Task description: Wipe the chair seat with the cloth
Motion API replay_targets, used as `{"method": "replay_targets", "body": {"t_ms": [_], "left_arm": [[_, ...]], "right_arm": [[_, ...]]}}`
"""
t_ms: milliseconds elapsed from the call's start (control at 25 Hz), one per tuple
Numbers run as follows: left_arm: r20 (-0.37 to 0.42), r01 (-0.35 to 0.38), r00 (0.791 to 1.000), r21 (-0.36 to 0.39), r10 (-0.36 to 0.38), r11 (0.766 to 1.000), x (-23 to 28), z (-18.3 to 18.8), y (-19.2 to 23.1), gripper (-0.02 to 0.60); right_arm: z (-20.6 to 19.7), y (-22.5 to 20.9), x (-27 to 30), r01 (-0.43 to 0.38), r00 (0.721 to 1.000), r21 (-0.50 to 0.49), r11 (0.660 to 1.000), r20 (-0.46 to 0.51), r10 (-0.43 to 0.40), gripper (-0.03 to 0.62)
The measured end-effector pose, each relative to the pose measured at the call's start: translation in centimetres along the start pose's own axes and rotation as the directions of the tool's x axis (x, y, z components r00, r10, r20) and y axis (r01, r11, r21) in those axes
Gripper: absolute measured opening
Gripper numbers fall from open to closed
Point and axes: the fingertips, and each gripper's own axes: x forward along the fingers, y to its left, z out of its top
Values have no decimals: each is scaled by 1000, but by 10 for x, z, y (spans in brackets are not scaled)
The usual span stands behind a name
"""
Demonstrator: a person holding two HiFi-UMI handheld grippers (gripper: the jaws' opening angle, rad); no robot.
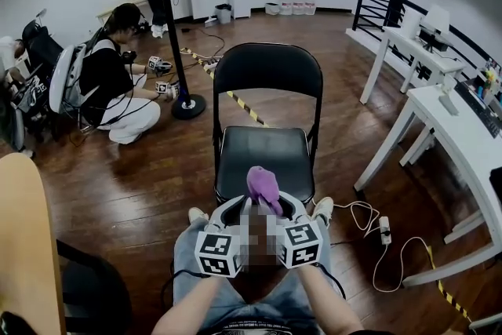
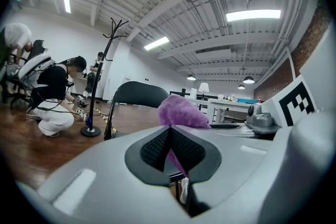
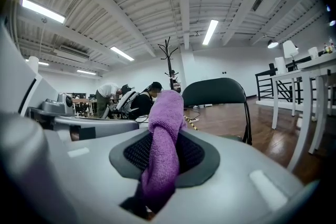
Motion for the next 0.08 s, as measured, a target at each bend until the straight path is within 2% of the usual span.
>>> {"method": "replay_targets", "body": {"t_ms": [80], "left_arm": [[5,-2,1000,1,2,1000,-3,2,3,3]], "right_arm": [[2,4,1,-3,1000,-4,1000,5,3,86]]}}
